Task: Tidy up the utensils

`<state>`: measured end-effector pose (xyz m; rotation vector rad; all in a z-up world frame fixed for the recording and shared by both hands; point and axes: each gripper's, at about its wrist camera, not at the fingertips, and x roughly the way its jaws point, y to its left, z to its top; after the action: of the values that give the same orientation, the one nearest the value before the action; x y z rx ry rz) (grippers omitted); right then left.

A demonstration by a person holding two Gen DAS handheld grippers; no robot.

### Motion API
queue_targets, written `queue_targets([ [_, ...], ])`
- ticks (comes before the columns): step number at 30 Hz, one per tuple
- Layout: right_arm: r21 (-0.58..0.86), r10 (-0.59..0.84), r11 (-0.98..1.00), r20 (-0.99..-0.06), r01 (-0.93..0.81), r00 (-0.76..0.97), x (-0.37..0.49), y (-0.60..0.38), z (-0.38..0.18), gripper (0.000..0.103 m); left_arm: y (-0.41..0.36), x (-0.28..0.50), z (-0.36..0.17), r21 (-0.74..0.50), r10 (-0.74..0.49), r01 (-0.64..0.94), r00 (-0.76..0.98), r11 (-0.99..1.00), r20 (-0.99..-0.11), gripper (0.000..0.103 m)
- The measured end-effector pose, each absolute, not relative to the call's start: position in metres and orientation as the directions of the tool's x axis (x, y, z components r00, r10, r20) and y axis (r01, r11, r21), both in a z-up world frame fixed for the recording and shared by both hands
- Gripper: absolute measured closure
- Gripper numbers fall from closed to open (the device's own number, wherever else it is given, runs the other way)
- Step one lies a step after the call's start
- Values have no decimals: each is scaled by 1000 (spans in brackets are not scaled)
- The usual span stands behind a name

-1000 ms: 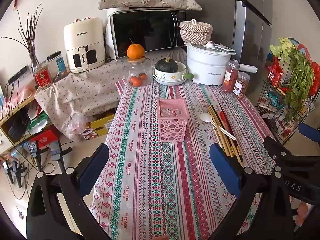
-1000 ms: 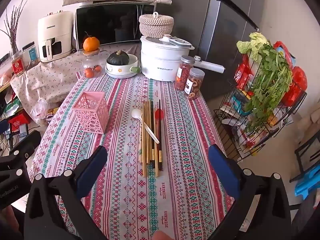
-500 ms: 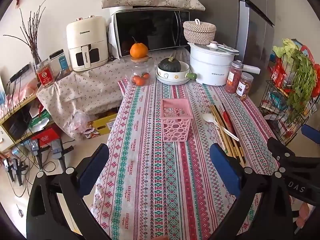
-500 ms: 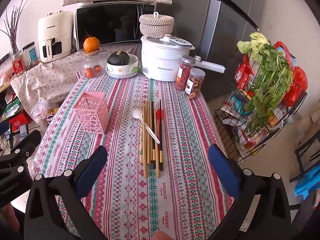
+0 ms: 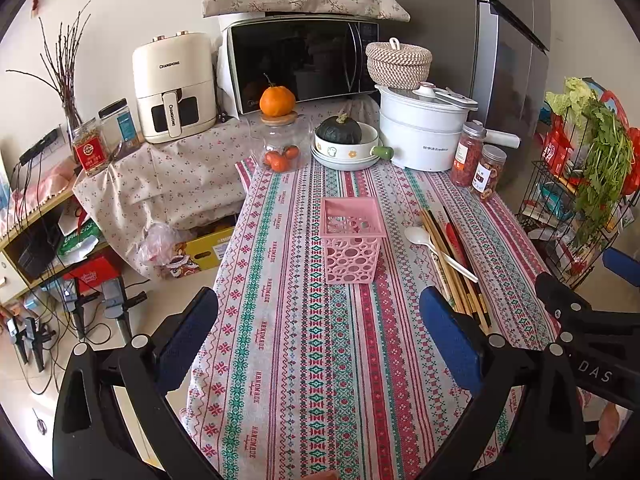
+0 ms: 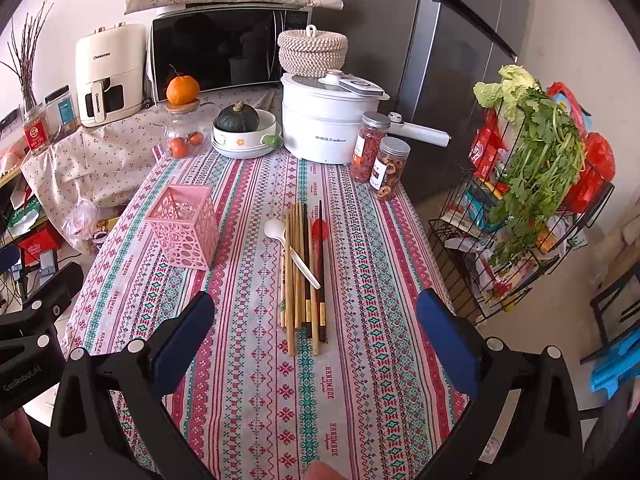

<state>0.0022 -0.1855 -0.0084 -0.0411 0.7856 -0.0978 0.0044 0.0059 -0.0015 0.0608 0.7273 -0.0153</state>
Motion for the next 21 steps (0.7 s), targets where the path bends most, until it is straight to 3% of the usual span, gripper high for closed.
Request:
queue_targets([
  [21,-65,-100,995,-703,76,704,3,-187,-8,5,4,6,4,45,4,33,753,998,-658,6],
])
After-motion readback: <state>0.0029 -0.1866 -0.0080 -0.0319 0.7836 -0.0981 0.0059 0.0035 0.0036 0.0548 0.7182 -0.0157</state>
